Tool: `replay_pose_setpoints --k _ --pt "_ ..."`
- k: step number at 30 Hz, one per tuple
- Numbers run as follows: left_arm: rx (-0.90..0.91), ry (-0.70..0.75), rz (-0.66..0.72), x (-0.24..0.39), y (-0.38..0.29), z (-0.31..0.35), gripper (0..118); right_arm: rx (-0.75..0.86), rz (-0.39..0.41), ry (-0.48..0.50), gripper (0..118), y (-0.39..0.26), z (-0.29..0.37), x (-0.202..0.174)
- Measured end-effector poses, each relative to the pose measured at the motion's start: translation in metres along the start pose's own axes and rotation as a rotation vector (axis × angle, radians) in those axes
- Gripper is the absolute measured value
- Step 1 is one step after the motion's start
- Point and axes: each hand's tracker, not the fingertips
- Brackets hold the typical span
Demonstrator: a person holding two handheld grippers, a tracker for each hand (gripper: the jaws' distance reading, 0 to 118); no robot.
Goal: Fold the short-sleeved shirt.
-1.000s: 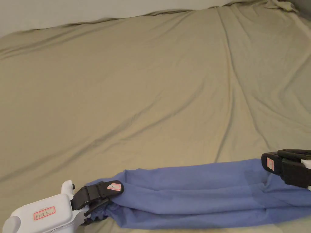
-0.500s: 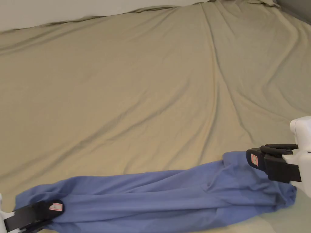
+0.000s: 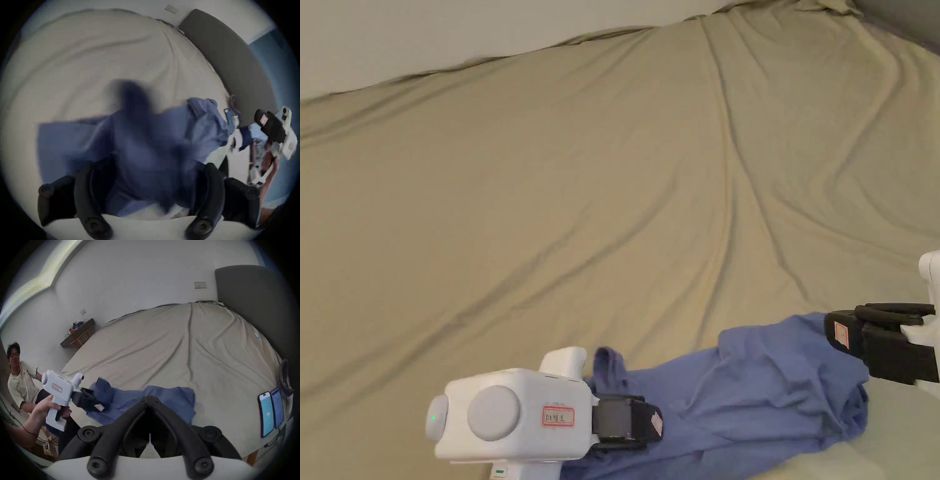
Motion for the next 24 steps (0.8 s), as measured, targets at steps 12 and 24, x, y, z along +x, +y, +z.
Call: replay_pose_setpoints --k 12,24 --pt "0.187 0.426 -0.062 -0.006 -0.002 0.089 1 0.007 -0.038 -0.048 2 -0.005 0.015 0.022" --pt "0.008 0.370 -0.393 0.128 0.004 -0.050 1 -0.055 -0.029 -0.047 2 -0.017 -0.001 0.017"
